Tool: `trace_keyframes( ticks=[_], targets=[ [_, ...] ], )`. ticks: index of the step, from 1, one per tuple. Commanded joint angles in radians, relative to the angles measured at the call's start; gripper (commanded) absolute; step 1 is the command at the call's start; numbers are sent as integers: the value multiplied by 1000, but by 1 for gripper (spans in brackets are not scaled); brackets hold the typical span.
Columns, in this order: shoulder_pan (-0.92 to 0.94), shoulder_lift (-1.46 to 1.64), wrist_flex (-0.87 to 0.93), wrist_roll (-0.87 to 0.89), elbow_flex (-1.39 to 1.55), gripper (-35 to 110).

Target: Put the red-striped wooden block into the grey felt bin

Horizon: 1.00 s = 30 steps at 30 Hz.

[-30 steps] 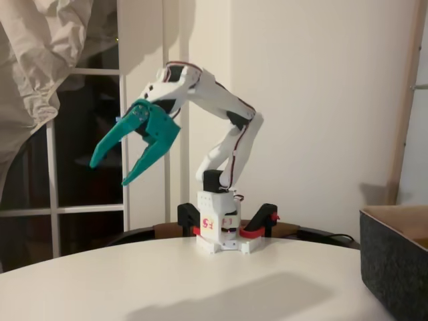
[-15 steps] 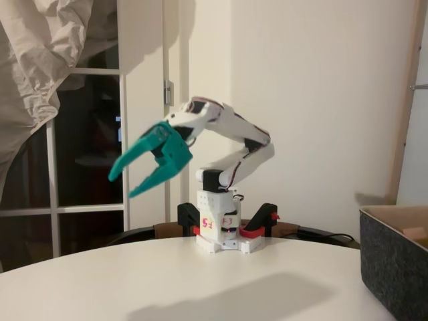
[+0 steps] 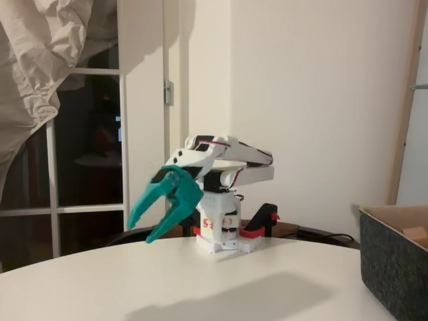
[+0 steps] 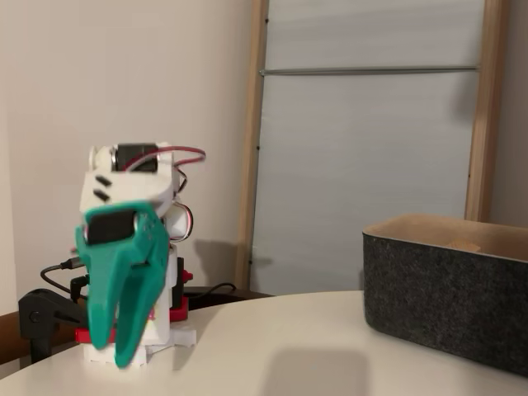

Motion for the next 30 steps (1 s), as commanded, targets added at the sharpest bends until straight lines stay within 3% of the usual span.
trace_keyframes(
  ticks=[1, 30],
  targets=[
    [12, 44, -3, 46, 49, 17],
    [18, 86, -6, 127, 156, 0]
  ],
)
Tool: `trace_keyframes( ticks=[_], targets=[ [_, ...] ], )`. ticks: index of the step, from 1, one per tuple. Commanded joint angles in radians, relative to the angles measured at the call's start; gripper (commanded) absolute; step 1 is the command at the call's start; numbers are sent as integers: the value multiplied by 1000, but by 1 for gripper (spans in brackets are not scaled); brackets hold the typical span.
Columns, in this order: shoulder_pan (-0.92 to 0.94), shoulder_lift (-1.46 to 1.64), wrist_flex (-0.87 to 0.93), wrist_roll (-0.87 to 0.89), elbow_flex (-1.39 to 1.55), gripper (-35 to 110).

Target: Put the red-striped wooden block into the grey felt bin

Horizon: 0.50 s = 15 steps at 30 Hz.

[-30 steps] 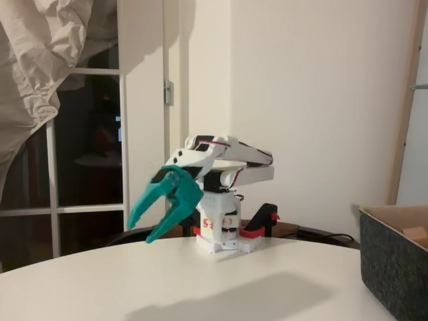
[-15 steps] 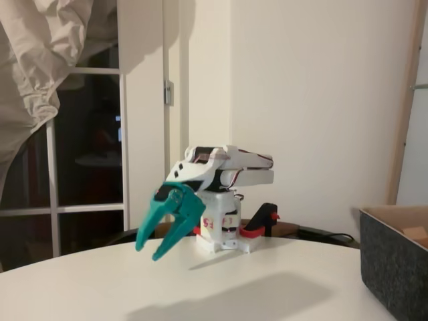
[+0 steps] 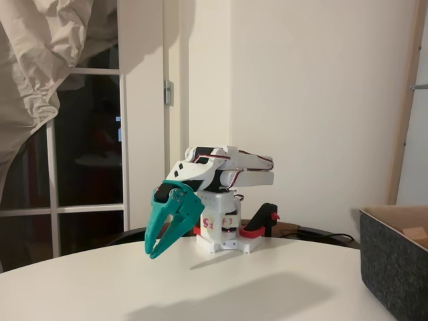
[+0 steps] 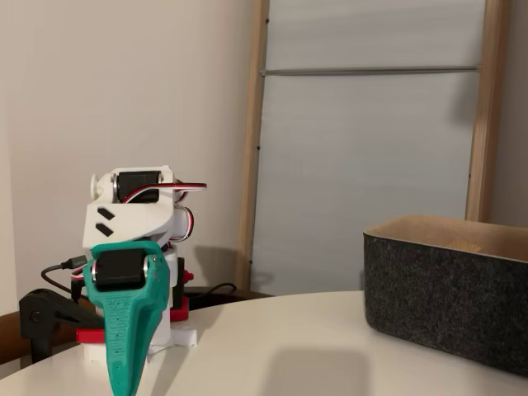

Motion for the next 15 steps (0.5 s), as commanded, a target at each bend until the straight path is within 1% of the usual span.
trace_keyframes(
  ticks=[1, 3, 15],
  targets=[
    [11, 26, 3, 12, 12, 0],
    [11, 25, 34, -3, 12, 0],
    [9, 25, 35, 12, 12, 0]
  ],
)
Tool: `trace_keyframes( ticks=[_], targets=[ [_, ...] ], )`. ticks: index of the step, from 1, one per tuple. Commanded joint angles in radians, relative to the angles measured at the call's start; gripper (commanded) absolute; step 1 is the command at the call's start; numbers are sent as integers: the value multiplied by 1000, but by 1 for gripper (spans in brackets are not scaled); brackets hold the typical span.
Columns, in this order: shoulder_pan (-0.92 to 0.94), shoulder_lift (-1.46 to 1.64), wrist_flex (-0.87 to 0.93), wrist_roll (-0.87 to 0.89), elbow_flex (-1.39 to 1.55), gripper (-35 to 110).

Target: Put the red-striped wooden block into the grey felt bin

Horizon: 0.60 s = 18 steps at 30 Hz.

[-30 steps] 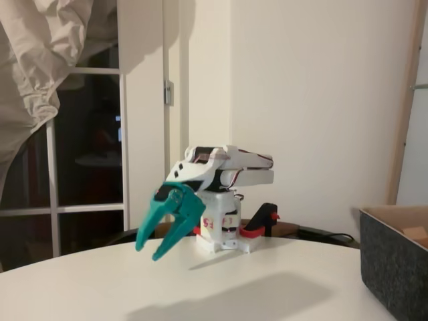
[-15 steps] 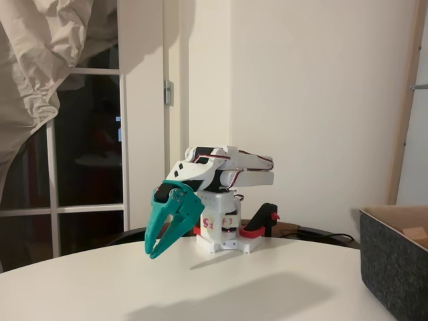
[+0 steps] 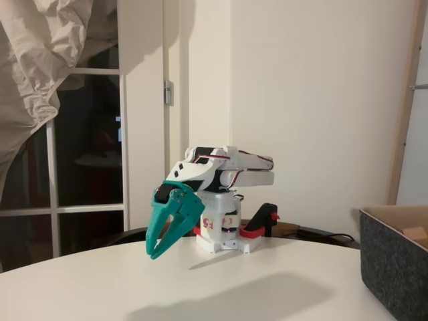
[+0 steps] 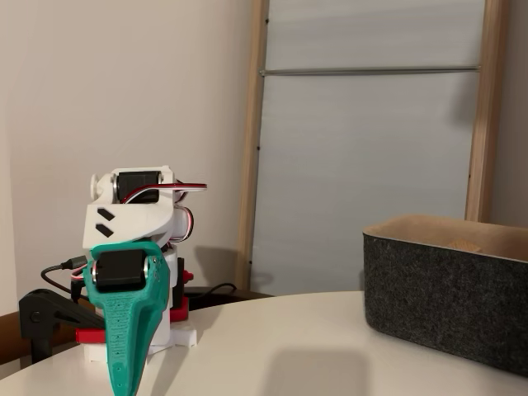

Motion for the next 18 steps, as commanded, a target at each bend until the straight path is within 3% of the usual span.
trace_keyframes(
  ticks=[1, 18],
  targets=[
    [11, 25, 21, 9, 12, 0],
    [11, 25, 21, 3, 12, 0]
  ],
)
